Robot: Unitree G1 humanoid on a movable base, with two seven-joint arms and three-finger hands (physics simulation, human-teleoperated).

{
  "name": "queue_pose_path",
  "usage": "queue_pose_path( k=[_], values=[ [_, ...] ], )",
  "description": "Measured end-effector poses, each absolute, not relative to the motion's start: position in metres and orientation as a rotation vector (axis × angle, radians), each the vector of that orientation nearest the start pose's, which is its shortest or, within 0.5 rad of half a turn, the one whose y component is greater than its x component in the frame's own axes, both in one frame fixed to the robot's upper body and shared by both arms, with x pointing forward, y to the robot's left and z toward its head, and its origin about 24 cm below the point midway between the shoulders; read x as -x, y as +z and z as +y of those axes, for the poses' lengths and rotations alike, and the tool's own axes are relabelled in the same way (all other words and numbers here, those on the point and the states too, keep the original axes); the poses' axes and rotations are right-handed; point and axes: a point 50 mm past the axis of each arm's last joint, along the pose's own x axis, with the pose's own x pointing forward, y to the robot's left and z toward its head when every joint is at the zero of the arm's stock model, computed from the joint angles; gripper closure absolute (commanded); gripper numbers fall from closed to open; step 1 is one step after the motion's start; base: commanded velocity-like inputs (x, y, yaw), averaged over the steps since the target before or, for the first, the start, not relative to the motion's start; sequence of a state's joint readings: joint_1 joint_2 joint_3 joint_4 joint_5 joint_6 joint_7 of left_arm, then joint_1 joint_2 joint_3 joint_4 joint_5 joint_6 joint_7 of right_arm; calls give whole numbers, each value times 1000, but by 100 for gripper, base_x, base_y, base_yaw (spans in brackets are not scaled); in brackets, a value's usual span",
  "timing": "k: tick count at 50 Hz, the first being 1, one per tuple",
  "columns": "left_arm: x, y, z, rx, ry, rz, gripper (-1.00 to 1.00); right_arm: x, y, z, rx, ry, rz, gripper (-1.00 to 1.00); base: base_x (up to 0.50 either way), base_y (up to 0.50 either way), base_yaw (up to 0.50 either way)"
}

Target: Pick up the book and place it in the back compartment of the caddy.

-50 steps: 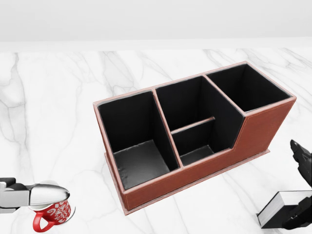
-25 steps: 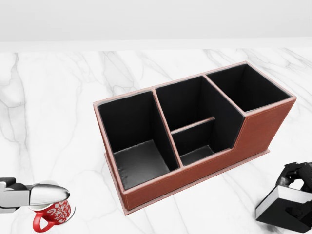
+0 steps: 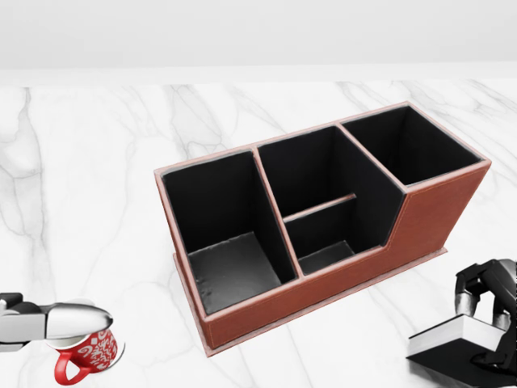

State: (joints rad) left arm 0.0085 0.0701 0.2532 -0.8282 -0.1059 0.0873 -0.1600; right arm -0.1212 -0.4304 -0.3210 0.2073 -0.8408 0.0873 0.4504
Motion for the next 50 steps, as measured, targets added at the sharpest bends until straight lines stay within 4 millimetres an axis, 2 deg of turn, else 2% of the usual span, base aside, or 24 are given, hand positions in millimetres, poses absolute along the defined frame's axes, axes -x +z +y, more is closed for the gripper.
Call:
queue_pose_path(
  k=[8,22,40,50],
  values=[
    [-186,213,189,-123,18,-740,-100,-258,71,-295,1117,48,434,100,0,0,0],
    [-185,214,190,-123,20,-743,-100,-250,110,-268,1167,118,315,100,0,0,0],
    [-185,215,190,-122,22,-749,-100,-231,169,-241,1291,-17,50,100,0,0,0],
    [-185,215,191,-121,22,-750,-100,-226,190,-235,1342,-75,-33,100,0,0,0]
  ],
)
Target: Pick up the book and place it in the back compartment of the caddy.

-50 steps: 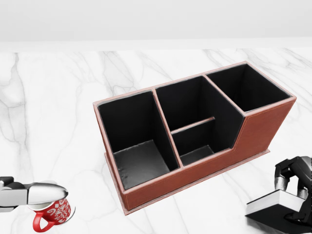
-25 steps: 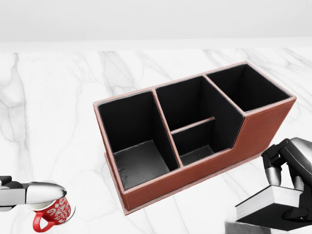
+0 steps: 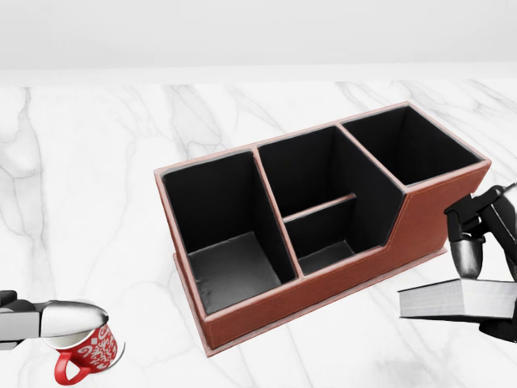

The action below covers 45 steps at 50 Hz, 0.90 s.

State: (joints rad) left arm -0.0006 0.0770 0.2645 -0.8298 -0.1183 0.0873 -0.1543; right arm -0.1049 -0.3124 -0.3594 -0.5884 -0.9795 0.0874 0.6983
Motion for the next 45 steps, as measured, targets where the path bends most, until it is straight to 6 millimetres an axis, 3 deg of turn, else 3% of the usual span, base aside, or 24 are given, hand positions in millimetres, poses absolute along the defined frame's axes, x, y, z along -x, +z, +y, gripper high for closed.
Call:
queue_pose_path(
  k=[22,45],
  values=[
    [-185,215,191,-120,23,-750,-100,-221,221,-220,1424,-153,-174,100,0,0,0],
    [-185,216,192,-119,26,-755,-100,-224,238,-197,1456,-168,-288,100,0,0,0]
  ],
)
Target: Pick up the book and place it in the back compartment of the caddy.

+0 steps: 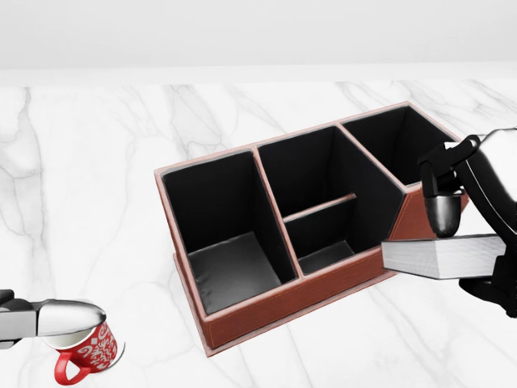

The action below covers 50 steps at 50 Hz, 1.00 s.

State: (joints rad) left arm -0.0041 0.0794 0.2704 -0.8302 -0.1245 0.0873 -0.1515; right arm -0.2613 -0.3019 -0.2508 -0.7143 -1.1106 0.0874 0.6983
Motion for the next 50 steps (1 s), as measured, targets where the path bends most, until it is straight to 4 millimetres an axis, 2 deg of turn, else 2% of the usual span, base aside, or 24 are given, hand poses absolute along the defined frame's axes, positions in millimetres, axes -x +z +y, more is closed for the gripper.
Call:
queue_pose_path(
  k=[26,50],
  values=[
    [-185,217,192,-119,29,-761,-100,-232,245,-174,1447,-148,-362,100,0,0,0],
    [-184,218,192,-119,33,-766,-100,-255,243,-162,1448,-90,-342,100,0,0,0]
  ],
)
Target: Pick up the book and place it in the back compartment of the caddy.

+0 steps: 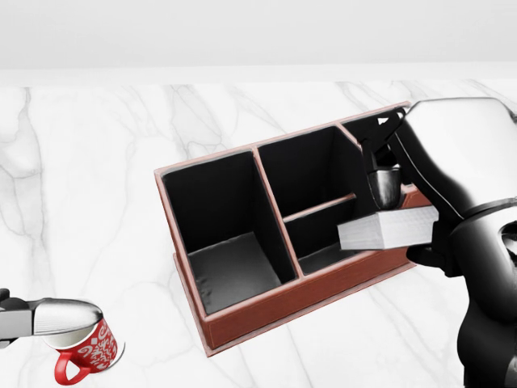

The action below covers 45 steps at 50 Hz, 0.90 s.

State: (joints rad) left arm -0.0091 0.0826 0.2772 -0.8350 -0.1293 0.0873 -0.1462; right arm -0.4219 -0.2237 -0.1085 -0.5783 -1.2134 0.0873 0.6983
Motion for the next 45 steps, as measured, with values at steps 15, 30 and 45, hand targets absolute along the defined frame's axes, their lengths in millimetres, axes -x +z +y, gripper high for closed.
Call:
queue_pose_path(
  k=[15,30,45],
  values=[
    [-184,219,193,-118,34,-770,-100,-263,241,-151,1437,-53,-341,100,0,0,0],
    [-184,219,193,-116,35,-772,-100,-287,236,-147,1424,23,-294,100,0,0,0],
    [-184,220,194,-115,37,-776,-100,-307,229,-139,1414,103,-250,100,0,0,0]
  ],
)
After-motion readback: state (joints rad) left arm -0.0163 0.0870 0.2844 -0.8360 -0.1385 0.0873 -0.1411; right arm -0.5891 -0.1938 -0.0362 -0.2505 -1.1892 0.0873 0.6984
